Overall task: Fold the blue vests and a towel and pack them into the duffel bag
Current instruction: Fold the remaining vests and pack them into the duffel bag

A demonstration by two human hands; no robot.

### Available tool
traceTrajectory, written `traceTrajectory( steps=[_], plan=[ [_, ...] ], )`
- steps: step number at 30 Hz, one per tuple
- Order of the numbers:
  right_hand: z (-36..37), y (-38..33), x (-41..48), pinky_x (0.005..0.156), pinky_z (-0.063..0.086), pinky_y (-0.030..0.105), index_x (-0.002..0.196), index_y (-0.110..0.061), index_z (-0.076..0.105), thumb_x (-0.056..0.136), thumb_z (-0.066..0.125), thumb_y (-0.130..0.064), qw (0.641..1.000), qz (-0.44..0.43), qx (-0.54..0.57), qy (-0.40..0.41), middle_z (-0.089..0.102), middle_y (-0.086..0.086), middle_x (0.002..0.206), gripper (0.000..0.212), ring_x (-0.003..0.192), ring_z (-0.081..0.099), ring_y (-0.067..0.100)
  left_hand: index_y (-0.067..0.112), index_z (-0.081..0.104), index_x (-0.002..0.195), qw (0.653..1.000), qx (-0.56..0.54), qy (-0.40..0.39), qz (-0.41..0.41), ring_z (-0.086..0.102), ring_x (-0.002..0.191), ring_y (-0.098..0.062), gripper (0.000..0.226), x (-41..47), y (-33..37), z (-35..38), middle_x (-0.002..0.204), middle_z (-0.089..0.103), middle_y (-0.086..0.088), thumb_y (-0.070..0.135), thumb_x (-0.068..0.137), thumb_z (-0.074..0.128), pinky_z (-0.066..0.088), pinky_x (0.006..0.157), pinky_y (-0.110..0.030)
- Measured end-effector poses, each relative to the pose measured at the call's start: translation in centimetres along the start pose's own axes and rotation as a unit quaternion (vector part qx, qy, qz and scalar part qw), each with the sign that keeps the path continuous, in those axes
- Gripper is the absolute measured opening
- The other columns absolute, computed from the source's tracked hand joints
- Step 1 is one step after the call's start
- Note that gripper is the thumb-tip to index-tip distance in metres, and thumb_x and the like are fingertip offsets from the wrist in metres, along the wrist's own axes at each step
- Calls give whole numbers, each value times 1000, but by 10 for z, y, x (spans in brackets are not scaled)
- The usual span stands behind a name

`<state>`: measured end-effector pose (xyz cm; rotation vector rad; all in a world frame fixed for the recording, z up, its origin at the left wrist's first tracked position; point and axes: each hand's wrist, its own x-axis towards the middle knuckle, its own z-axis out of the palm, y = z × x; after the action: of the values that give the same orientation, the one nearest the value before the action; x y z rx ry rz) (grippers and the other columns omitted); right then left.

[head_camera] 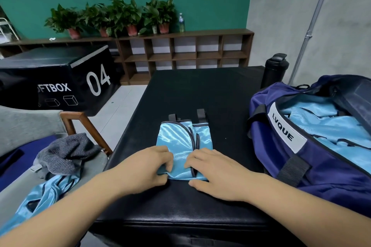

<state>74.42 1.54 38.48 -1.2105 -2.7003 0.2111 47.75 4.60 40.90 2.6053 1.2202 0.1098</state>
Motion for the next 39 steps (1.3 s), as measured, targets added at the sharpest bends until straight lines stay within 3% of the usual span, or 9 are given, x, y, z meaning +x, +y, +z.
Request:
traceTrajectory(
  steps=[9, 13, 16, 21, 26, 29, 33, 35, 39],
  plan=[
    [-14, -2, 1, 87, 38, 31, 114, -26, 52, 106, 54, -36, 999, 35, 25, 7, 55, -11, 104, 12, 93, 46, 11, 32, 51, 90, 996, -81, 27, -25, 53, 70, -16, 15, 0, 7, -13, 78, 61, 4, 25, 93, 64, 48, 69, -38],
    [-26, -2, -2, 67, 41, 36, 97, -25, 54, 102, 62, -29, 969, 106, 219, 32, 51, -8, 73, 9, 66, 40, 11, 24, 50, 93, 978, -200, 30, -50, 42, 69, -9, 12, -1, 7, -17, 76, 55, -2, 20, 100, 59, 40, 68, -35],
    [-34, 1, -1, 60, 34, 26, 95, -23, 65, 99, 66, -22, 923, 159, 345, 63, 50, -13, 61, 4, 60, 40, 6, 20, 55, 98, 948, -298, 50, -97, 43, 76, -11, 7, -2, 5, -15, 79, 54, 7, 18, 104, 55, 37, 74, -37],
    [-35, 13, 1, 81, 51, 22, 91, -31, 76, 99, 64, -21, 883, 259, 366, 142, 73, -23, 99, 18, 93, 67, 5, 23, 65, 108, 884, -440, 74, -143, 64, 84, -14, 12, 3, 12, -17, 101, 70, -6, 35, 107, 64, 56, 74, -35],
    [-29, 20, 1, 57, 51, 30, 89, -34, 68, 101, 61, -29, 914, 285, 248, 147, 73, -13, 93, 14, 60, 58, 8, 13, 68, 108, 891, -423, 49, -154, 76, 87, -21, 16, 6, 5, -13, 100, 79, -9, 27, 102, 73, 66, 76, -44],
    [-28, 19, 0, 64, 51, 33, 101, -33, 61, 102, 61, -33, 943, 263, 117, 168, 65, -12, 93, 1, 70, 58, 9, 15, 67, 101, 904, -385, 66, -173, 76, 82, -20, 14, 10, 4, -6, 95, 79, -7, 28, 103, 71, 67, 72, -43],
    [-25, 13, 9, 87, 44, 32, 121, -24, 63, 103, 59, -32, 967, 115, -23, 226, 54, -11, 114, 20, 99, 52, 15, 20, 66, 95, 913, -356, 81, -182, 73, 77, -18, 15, 14, 3, -1, 92, 77, -7, 32, 102, 70, 66, 68, -39],
    [-23, 7, 13, 94, 42, 33, 129, -23, 62, 105, 53, -40, 979, 74, -27, 189, 57, -10, 122, 31, 104, 53, 16, 20, 66, 95, 914, -355, 82, -181, 73, 78, -20, 14, 15, 2, 0, 91, 77, -7, 32, 101, 71, 66, 69, -40],
    [-16, 1, 21, 106, 40, 34, 149, -27, 48, 108, 44, -57, 989, 123, 3, 76, 54, -11, 136, 52, 122, 50, 14, 20, 67, 96, 918, -347, 80, -174, 73, 78, -20, 14, 15, 1, -1, 90, 77, -6, 33, 101, 70, 65, 68, -37]
  ],
)
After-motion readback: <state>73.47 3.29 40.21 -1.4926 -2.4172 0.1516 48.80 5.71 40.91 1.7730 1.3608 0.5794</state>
